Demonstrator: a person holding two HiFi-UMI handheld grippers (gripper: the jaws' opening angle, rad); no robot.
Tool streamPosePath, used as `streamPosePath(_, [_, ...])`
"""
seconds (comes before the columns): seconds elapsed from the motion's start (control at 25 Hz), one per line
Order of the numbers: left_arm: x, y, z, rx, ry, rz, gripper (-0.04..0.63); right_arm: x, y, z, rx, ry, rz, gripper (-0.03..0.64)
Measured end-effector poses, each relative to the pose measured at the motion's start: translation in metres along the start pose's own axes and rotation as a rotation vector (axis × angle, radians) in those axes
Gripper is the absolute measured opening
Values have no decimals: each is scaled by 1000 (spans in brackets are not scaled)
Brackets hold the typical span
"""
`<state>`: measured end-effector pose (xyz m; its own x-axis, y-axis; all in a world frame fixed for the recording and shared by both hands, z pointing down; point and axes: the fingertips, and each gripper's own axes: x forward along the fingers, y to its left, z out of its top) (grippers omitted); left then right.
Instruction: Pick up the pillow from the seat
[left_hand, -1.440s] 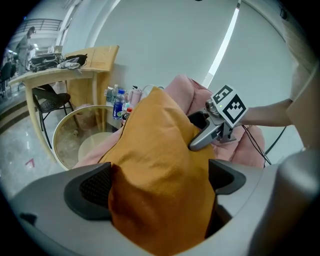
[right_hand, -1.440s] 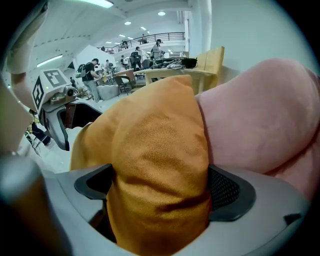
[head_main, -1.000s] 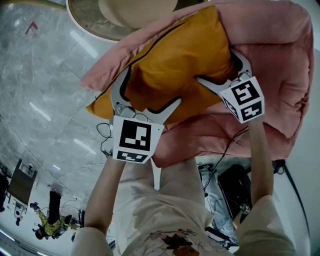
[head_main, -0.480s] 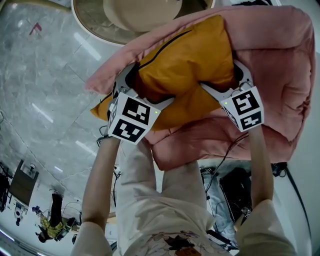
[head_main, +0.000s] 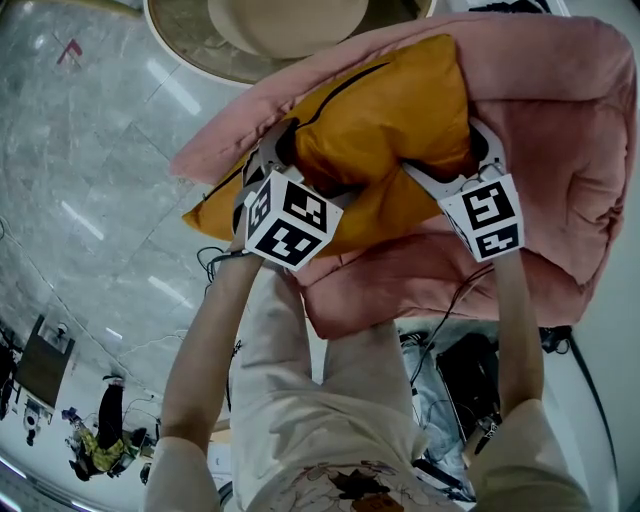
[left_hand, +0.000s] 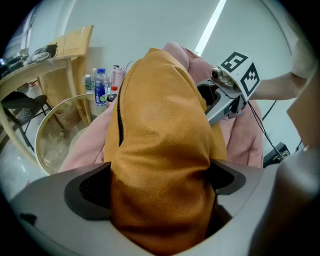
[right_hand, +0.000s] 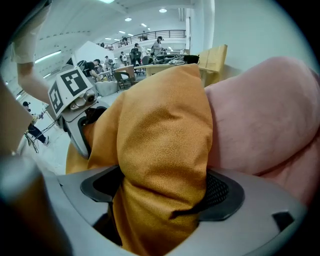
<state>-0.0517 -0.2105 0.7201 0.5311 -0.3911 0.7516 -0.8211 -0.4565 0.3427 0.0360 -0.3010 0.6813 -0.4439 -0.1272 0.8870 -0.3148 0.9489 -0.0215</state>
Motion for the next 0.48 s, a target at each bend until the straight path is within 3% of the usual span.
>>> streamPosePath(0.16, [10, 6, -5, 21, -19, 67, 581, 7, 1, -3, -4, 0, -26, 497])
streamPosePath(0.32, [15, 6, -8, 17, -6, 57, 449, 12, -1, -3, -15, -11, -45, 483])
streamPosePath(0.48, [11, 4, -9, 4, -15, 64, 338, 16, 7, -3, -15, -13, -74, 375])
